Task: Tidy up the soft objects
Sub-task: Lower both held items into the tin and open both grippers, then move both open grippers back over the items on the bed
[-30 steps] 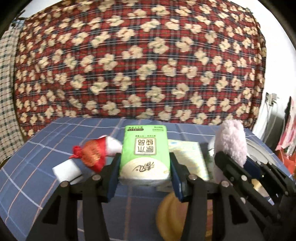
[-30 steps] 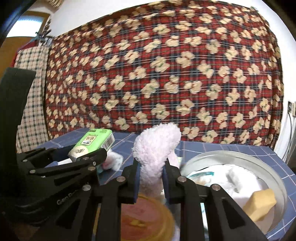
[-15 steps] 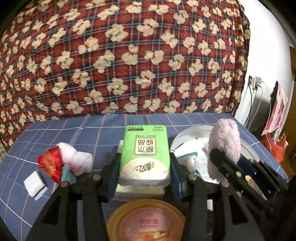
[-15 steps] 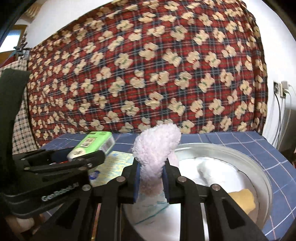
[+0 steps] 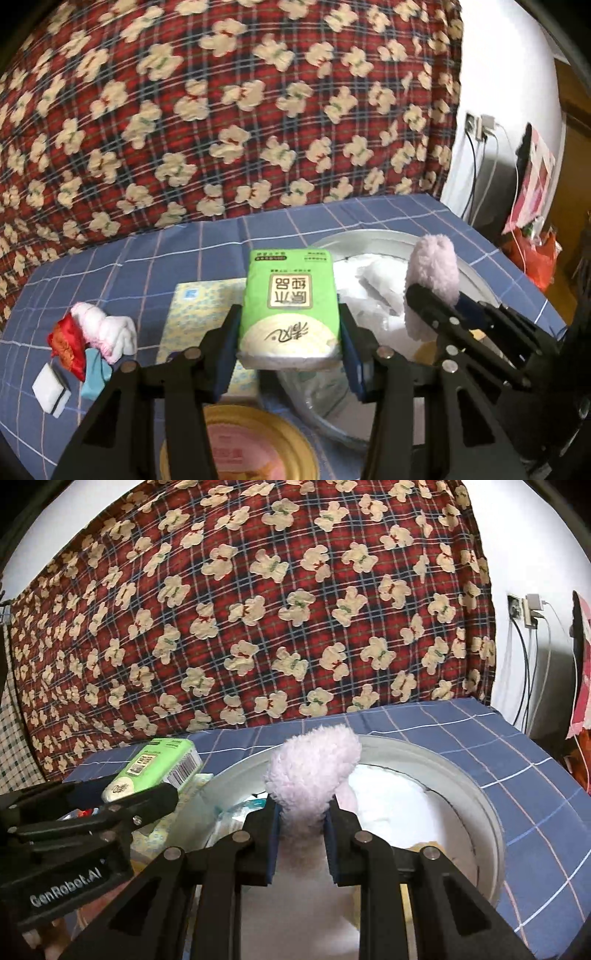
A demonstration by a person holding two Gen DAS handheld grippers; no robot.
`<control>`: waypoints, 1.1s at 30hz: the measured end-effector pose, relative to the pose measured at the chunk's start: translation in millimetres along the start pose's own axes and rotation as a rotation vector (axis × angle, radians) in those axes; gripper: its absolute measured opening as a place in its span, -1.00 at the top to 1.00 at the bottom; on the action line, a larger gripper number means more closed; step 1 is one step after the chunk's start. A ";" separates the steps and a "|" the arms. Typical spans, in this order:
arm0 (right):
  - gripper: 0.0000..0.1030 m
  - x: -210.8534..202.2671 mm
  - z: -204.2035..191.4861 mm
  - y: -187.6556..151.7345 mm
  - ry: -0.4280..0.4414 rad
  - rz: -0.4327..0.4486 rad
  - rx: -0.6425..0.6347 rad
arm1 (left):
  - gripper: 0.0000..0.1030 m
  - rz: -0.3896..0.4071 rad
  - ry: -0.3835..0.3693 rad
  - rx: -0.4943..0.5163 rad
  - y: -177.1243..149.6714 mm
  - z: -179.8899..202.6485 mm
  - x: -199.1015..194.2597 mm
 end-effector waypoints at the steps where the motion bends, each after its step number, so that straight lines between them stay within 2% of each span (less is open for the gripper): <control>1: 0.52 0.1 2.0 0.2 -0.002 0.000 0.006 | 0.05 -0.007 -0.006 0.007 0.3 3.7 1.7; 3: 0.48 0.4 6.0 0.3 -0.020 0.001 0.009 | 0.03 -0.021 -0.005 0.018 0.4 9.7 5.8; 6: 0.22 -0.3 14.4 1.3 -0.053 0.007 0.024 | -0.03 -0.030 0.003 0.021 1.2 14.1 9.5; 8: 0.05 -1.5 21.6 1.0 -0.068 0.009 0.041 | -0.19 -0.030 0.013 0.016 1.0 12.9 9.2; 10: -0.19 -3.4 27.3 1.3 -0.088 0.019 0.054 | -0.46 -0.020 0.035 0.007 1.1 8.7 7.3; 13: -0.34 -8.8 29.9 2.7 -0.080 0.045 0.071 | -0.51 -0.004 0.013 -0.021 0.6 2.7 1.2; 20: -0.35 -17.4 14.0 6.1 -0.053 0.082 0.048 | -0.59 0.060 0.032 -0.034 1.2 -8.5 -21.8; 22: -0.35 -21.8 6.6 7.2 -0.033 0.103 0.037 | -0.75 0.085 0.024 -0.053 1.1 -16.6 -31.4; 25: -0.36 -27.0 -5.9 8.2 -0.009 0.122 0.010 | -0.82 0.127 0.048 -0.067 -1.6 -35.6 -46.5; 29: -0.38 -29.7 -24.7 7.0 0.021 0.129 -0.017 | -0.87 0.163 0.127 -0.087 -12.9 -77.6 -62.5; 33: -0.38 -27.5 -47.2 2.4 0.051 0.119 -0.050 | -0.90 0.161 0.227 -0.140 -31.1 -132.8 -68.0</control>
Point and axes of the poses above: each gripper's, at about its wrist camera, not at the fingertips, and x roughly the way its jaws point, z to its right, y to its top, the point moved 5 cm from there along x, roughly the way its jaws point
